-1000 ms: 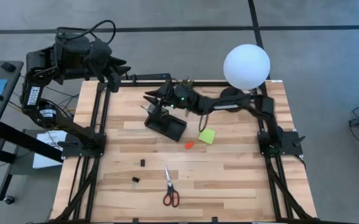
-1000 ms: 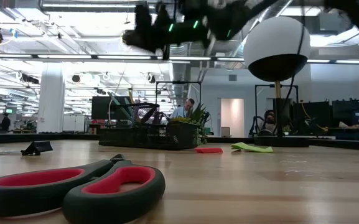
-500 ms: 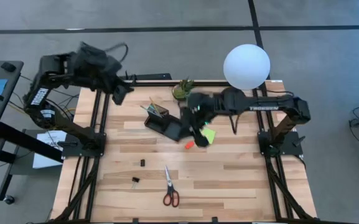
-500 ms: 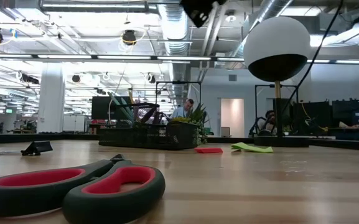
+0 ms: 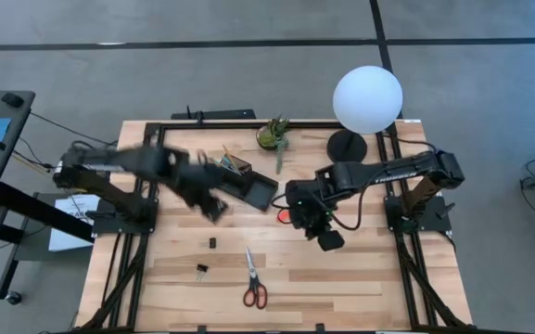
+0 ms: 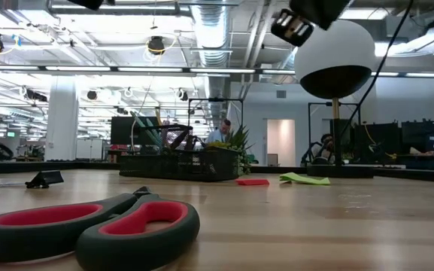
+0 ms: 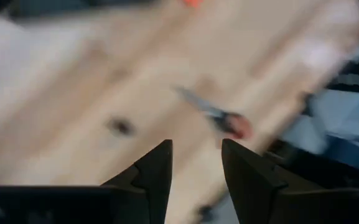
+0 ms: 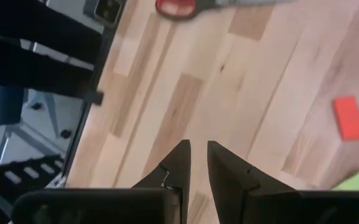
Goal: Pick and place office supplies into organizer
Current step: Put the scissors into the black desk organizer
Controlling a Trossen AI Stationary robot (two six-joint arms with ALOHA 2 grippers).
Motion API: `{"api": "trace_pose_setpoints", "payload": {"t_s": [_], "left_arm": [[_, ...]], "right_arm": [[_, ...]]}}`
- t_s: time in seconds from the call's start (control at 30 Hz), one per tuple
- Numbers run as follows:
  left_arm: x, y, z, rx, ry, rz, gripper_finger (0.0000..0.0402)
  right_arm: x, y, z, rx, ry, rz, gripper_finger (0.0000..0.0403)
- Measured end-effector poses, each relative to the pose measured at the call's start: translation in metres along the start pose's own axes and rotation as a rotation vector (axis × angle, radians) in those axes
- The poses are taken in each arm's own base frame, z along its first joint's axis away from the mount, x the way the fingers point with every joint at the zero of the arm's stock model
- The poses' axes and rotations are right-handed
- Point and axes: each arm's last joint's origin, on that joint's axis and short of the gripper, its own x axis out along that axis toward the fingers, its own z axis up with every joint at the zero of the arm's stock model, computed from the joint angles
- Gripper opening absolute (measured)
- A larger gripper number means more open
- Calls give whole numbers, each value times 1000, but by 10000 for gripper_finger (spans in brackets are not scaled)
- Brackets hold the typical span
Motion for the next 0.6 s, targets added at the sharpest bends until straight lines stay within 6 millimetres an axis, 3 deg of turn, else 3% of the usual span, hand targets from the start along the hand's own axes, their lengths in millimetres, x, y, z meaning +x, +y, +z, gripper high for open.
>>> {"api": "trace_pose_setpoints", "payload": {"t_s": [0.2, 0.43, 0.6], "left_arm": [[80, -44, -44, -29, 6, -271, 132], [162, -52, -86, -41, 153, -50, 132], [205, -64, -92, -27, 211, 36, 132]], "right_arm": [[5, 8, 1, -25, 18, 12, 47], [3, 10, -1, -27, 29, 18, 46], [1, 9, -3, -15, 38, 17, 46]]}}
